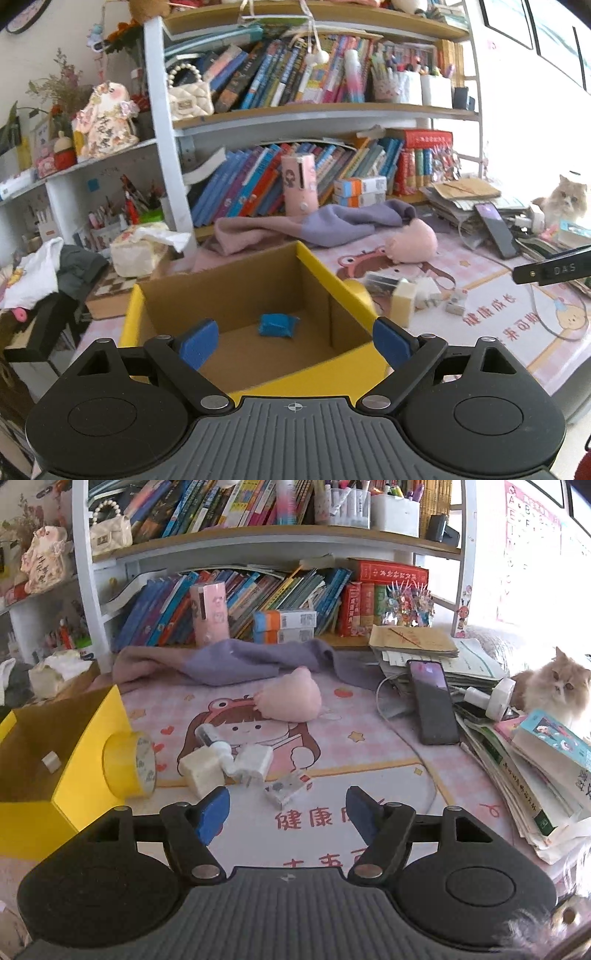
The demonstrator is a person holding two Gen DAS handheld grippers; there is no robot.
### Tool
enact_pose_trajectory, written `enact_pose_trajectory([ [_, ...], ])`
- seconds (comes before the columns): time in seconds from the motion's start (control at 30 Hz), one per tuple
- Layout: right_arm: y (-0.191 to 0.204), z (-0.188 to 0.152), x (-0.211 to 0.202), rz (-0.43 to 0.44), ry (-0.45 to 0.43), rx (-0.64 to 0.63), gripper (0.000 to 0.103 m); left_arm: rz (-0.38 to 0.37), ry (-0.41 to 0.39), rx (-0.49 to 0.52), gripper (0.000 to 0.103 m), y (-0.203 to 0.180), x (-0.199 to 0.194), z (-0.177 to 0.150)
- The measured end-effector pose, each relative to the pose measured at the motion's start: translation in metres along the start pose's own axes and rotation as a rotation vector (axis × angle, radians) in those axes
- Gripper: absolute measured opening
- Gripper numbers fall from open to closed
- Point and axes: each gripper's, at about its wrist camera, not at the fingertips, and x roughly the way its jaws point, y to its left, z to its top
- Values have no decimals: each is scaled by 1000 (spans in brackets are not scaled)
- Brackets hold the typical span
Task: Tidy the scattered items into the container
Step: 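Withdraw both tools from the box back toward the remaining items, then grasp the white cube adapter with the left tool while the right tool approaches the card box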
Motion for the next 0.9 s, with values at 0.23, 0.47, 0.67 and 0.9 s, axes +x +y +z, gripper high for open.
enact_pose_trajectory([
  [0.23,-23,14,22,30,17,4,68,-4,16,28,93,-30,8,6],
  [0.47,-46,25,48,95,54,8,68,41,44,8,93,-58,20,18],
  [0.67,-59,38,74,159,84,-39,68,76,60,13,93,-87,33,29],
  [0.9,-73,50,102,236,109,-110,69,130,82,26,93,-119,55,42],
])
